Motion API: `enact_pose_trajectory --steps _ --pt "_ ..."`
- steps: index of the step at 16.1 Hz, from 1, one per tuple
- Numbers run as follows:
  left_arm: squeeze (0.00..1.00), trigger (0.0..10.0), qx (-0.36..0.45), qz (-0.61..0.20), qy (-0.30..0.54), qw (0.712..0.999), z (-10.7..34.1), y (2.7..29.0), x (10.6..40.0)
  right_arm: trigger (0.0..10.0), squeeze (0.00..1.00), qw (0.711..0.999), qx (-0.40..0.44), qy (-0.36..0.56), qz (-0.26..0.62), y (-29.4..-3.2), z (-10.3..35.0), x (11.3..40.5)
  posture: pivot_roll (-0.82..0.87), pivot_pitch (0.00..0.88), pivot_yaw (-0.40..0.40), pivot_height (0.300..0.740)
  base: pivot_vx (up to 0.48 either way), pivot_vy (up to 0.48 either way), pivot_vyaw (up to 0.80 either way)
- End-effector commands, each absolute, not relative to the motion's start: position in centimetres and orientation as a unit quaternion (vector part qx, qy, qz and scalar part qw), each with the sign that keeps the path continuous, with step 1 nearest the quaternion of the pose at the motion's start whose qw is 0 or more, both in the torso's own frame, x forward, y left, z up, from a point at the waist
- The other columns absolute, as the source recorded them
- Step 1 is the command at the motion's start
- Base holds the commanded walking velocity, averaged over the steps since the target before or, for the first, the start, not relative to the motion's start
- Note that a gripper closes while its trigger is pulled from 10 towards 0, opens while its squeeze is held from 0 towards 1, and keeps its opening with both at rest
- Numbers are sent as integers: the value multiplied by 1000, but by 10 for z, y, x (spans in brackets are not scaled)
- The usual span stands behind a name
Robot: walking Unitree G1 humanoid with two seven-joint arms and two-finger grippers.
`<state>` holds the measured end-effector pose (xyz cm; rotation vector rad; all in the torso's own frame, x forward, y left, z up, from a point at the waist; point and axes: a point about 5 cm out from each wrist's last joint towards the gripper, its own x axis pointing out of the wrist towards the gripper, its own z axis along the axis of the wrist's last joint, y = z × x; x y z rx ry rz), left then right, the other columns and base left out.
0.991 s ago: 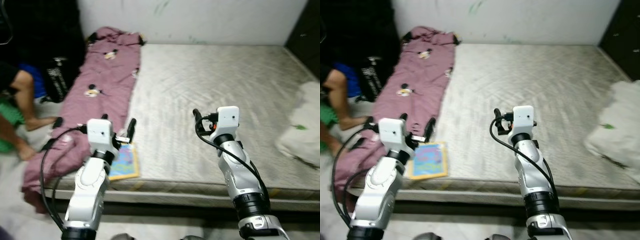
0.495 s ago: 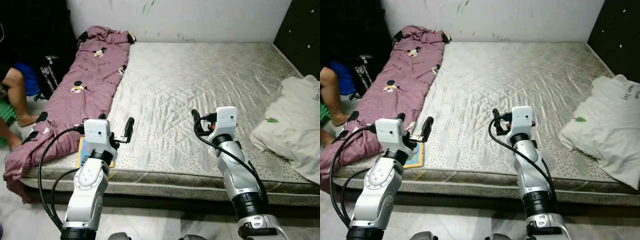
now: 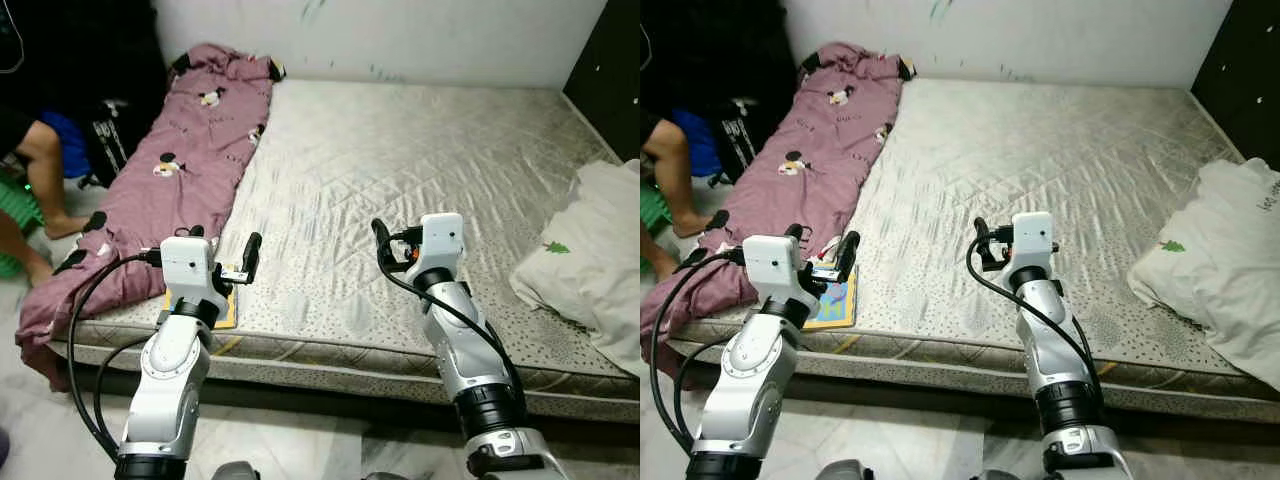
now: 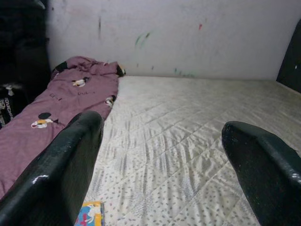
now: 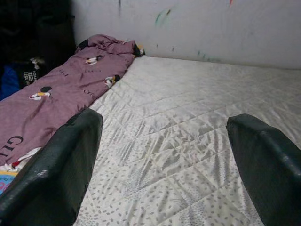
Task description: Clean up the room
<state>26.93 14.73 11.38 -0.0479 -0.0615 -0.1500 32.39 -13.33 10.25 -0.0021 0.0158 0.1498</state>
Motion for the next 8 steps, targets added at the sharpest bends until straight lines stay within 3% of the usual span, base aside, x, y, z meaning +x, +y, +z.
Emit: enact_pose_trajectory --steps 1,2,8 --pt "0 10000 -18 -79 -37 996 117 147 270 10000 0 997 2 7 77 -134 104 326 16 0 12 740 0 0 -800" --pt "0 10000 -18 -79 -38 996 117 147 270 10000 0 997 1 6 78 -134 104 326 16 0 12 740 0 0 -800" --pt "0 10000 -17 -81 -39 996 117 146 270 10000 0 997 1 6 79 -133 103 325 16 0 11 740 0 0 0"
